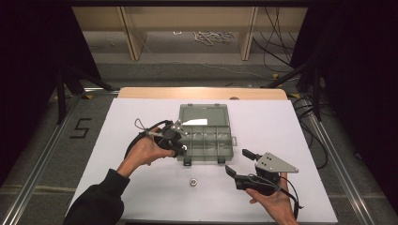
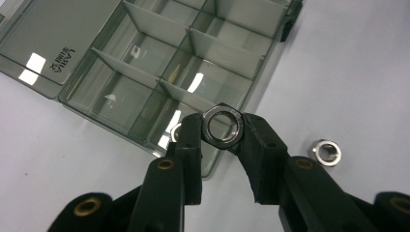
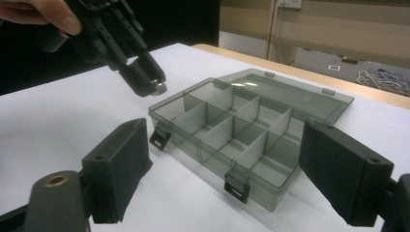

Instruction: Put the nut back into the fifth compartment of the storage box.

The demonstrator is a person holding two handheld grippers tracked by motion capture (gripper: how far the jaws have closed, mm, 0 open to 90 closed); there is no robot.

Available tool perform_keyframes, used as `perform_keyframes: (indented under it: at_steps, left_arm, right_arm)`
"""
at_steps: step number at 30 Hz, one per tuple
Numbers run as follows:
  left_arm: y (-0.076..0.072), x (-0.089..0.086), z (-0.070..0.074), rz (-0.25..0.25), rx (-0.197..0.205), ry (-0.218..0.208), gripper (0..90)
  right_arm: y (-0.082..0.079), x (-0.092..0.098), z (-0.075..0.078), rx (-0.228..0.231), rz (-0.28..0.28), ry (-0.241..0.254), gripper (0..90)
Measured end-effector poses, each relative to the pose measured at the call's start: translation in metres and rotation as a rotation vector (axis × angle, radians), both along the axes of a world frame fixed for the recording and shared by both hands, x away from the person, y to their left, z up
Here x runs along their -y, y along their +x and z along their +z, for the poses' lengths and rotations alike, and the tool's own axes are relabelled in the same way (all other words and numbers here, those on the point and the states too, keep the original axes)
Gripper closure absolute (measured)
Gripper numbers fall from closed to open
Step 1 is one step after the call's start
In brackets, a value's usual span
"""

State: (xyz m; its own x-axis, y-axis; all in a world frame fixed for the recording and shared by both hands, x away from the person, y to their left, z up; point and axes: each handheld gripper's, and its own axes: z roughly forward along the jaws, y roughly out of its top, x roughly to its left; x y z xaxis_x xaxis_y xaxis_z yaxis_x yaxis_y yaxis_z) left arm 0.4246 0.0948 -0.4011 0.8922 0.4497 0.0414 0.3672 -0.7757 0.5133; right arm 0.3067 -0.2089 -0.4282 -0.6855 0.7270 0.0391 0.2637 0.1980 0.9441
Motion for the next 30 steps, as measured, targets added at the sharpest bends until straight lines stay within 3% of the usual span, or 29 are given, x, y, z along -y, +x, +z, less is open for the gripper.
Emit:
perform_keyframes:
  at_steps: [8, 14, 15, 17, 30]
  left_arm:
    - [0.013, 0.004, -0.012, 0.030, -0.008, 0.055, 69.9]
    - [0.023, 0.001, -0.016, 0.039, -0.024, 0.032, 69.9]
    - [0.024, 0.001, -0.018, 0.044, -0.030, 0.028, 69.9]
    - [0.025, 0.002, -0.020, 0.040, -0.031, 0.041, 69.9]
    - [0.030, 0.005, -0.034, 0.045, -0.056, 0.055, 69.8]
  right_arm:
    - [0.000, -0.001, -0.001, 0.006, 0.003, 0.004, 19.3]
    - [0.002, -0.001, -0.002, 0.022, 0.011, 0.008, 19.3]
    - [0.001, -0.001, -0.001, -0.004, 0.008, 0.001, 19.3]
    - [0.002, -0.001, -0.002, 0.018, 0.008, -0.003, 19.4]
    - [0.002, -0.001, -0.002, 0.017, 0.010, -0.008, 19.5]
